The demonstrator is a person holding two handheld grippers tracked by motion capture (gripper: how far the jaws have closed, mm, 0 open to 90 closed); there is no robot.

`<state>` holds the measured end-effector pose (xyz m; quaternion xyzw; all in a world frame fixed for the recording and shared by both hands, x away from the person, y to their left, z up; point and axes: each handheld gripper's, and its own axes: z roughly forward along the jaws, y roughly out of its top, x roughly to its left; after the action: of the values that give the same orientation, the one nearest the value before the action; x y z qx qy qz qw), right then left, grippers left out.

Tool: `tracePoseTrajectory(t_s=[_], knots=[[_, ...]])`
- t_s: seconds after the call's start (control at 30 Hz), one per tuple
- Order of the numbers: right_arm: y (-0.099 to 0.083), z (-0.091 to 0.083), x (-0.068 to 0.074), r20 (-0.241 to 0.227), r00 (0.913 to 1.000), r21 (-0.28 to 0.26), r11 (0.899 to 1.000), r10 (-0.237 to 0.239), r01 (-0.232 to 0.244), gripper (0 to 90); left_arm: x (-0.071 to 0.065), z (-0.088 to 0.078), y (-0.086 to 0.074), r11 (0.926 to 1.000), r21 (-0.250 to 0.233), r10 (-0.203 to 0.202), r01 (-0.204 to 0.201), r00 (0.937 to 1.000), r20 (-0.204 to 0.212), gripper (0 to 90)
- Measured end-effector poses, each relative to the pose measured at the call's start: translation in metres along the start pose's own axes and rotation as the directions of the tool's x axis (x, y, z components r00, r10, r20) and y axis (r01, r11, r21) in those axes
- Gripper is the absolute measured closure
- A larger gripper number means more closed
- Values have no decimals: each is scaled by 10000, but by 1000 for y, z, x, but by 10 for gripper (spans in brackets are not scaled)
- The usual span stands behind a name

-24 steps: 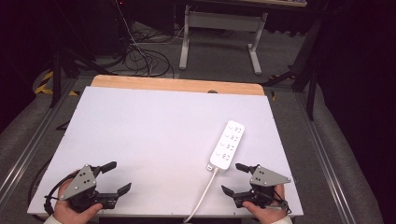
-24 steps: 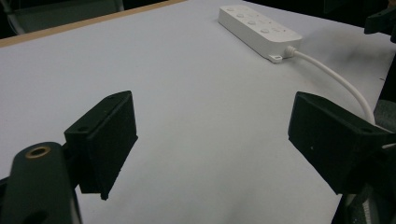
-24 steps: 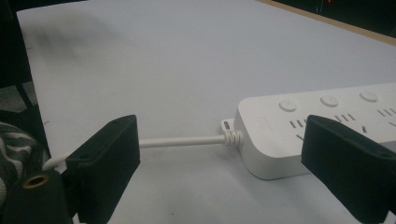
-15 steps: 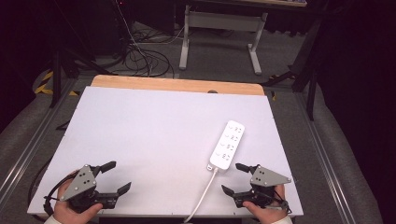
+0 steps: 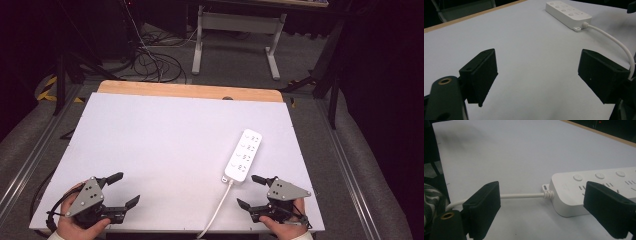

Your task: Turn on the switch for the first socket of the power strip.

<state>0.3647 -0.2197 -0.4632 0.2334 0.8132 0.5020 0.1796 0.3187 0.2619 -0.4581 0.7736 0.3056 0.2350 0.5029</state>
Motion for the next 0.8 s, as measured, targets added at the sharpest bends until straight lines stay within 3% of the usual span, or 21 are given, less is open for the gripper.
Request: tracePoseTrajectory(t_s=[0.27,0.57,0.8], knots=[[3,0,0,-73,9999,247,9996,-110,112,199,0,0,0,9999,36,-134,134,9999,61,171],[13,-7,-8,-159,9995,116,9995,279,-277,253,1,-1,0,9999,54,-162,162,9999,11,177],[24,-10,-14,-133,9997,-11,9998,193,-194,254,1,-1,0,9998,52,-166,166,9999,-23,180]])
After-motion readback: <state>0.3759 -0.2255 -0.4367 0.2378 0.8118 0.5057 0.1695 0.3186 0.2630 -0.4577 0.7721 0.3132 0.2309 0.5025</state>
